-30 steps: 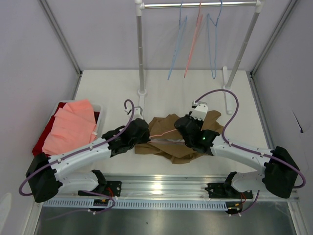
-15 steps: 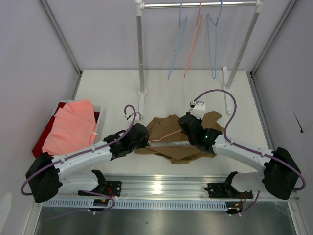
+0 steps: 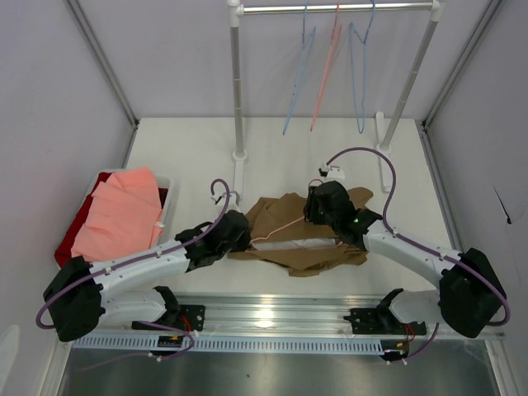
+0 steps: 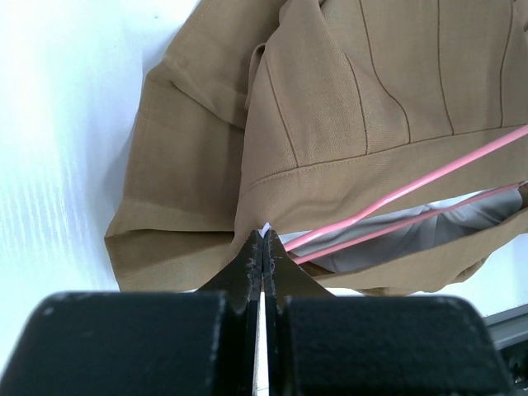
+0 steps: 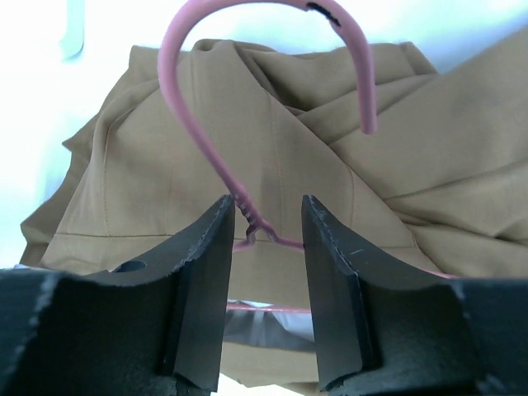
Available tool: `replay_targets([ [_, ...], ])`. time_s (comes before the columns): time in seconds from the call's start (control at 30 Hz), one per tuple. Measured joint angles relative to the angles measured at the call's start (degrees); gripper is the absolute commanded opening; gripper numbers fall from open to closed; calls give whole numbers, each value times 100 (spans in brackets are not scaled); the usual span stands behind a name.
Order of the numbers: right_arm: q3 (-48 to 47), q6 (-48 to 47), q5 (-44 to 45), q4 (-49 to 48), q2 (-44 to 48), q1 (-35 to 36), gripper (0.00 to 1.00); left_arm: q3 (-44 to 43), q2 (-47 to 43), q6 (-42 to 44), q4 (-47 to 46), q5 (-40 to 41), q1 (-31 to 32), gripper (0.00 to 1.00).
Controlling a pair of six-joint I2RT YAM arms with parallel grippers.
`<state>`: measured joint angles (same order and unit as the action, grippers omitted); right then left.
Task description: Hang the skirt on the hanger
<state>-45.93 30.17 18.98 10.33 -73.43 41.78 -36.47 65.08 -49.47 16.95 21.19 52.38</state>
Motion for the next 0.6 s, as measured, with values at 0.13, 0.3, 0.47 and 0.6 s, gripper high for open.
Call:
replay_targets([
  [0.13,-7,-275,-516,-92,-90,-160,34,17,0,4,-20,-50,0,0],
  [0.3,-87,-573,-1012,-114,-203,-264,6,20,0,20,-50,-85,0,0],
  [0.47,-125,-662,-1182,-68,-210,-275,0,28,0,44,-140,-87,0,0],
  [0.6,-98,-651,-1104,-55,-144,-280,0,42,0,44,-140,-87,0,0],
])
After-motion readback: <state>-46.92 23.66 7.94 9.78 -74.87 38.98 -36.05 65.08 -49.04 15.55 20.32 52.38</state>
